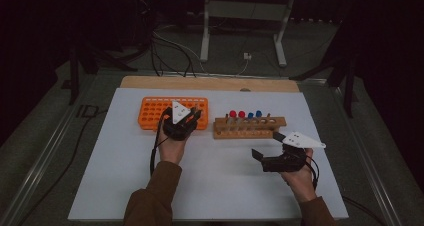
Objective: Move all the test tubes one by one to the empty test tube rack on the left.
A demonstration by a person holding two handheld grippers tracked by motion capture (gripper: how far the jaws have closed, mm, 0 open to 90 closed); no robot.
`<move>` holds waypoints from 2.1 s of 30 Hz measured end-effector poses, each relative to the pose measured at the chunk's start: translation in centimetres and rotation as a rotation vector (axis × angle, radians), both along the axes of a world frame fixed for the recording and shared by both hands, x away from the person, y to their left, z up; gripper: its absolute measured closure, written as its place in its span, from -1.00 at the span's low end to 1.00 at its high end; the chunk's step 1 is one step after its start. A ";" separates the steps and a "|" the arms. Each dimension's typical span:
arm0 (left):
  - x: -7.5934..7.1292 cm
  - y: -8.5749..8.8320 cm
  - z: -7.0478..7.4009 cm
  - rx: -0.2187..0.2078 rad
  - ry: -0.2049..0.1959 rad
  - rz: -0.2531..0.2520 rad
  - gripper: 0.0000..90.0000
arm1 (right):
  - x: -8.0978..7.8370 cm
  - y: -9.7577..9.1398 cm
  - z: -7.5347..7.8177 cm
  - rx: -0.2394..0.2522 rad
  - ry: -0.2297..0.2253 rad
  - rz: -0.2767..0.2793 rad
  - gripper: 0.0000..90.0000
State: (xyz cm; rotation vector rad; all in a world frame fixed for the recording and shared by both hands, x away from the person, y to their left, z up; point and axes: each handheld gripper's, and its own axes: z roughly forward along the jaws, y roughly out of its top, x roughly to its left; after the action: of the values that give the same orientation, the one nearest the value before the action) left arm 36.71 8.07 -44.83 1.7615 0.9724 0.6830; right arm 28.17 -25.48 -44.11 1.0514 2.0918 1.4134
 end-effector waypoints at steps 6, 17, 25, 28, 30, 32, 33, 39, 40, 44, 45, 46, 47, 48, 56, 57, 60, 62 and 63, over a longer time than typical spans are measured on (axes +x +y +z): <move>1.1 0.0 -0.6 -0.005 0.015 0.033 0.68 | 0.0 0.0 -0.1 0.000 0.000 0.003 -1.00; 2.3 -0.4 -1.9 -0.019 0.049 0.091 0.68 | 0.2 -0.1 -0.3 0.008 0.010 0.004 -1.00; 2.7 -0.3 -2.4 -0.024 0.061 0.098 0.68 | 0.3 -0.2 -0.4 0.013 0.016 0.010 -1.00; 2.8 -0.3 -2.6 -0.032 0.071 0.090 0.68 | 0.3 -0.2 -0.5 0.014 0.019 0.014 -1.00; 2.9 -0.4 -2.8 -0.013 0.080 0.084 0.68 | 0.3 -0.1 -0.5 0.014 0.020 0.018 -1.00; 2.9 -0.5 -3.1 0.004 0.088 0.084 0.68 | 0.3 -0.1 -0.5 0.015 0.021 0.022 -1.00; 3.0 -0.5 -3.3 0.012 0.094 0.083 0.68 | 0.3 -0.1 -0.5 0.015 0.020 0.023 -1.00; 3.0 -0.8 -4.0 0.071 0.117 0.078 0.70 | 0.2 0.0 -0.6 0.014 0.021 0.029 -1.00; 3.0 -0.8 -4.1 0.080 0.121 0.074 0.70 | 0.2 0.0 -0.6 0.015 0.023 0.030 -1.00; 3.1 -0.8 -4.5 0.088 0.139 0.075 0.70 | 0.2 0.2 -0.6 0.011 0.023 0.033 -1.00; 3.1 -0.8 -4.5 0.089 0.142 0.075 0.70 | 0.2 0.2 -0.6 0.010 0.022 0.035 -1.00; 3.1 -0.9 -4.5 0.091 0.142 0.075 0.70 | 0.2 0.2 -0.6 0.009 0.021 0.036 -1.00; 3.1 -0.9 -4.5 0.095 0.144 0.073 0.70 | 0.2 0.2 -0.6 0.008 0.022 0.037 -1.00; 3.1 -0.9 -4.5 0.104 0.144 0.071 0.70 | 0.2 0.2 -0.6 0.008 0.023 0.037 -1.00; 3.3 -1.0 -4.8 0.122 0.168 0.066 0.71 | 0.1 0.5 -0.7 0.003 0.029 0.043 -1.00; 3.4 -0.9 -4.8 0.117 0.170 0.067 0.71 | 0.1 0.5 -0.7 0.003 0.029 0.043 -1.00; 3.4 -0.8 -4.8 0.108 0.175 0.066 0.71 | 0.1 0.5 -0.8 0.001 0.031 0.045 -1.00; 3.4 -0.8 -4.8 0.108 0.176 0.067 0.71 | 0.2 0.5 -0.8 -0.001 0.032 0.045 -1.00; 3.4 -0.9 -4.8 0.105 0.177 0.068 0.70 | 0.2 0.6 -0.8 -0.002 0.032 0.047 -1.00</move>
State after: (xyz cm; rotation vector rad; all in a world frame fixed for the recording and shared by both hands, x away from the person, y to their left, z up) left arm 40.12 7.22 -49.61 1.9131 1.1389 0.6389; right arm 28.35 -24.93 -44.95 1.0367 2.1535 1.4247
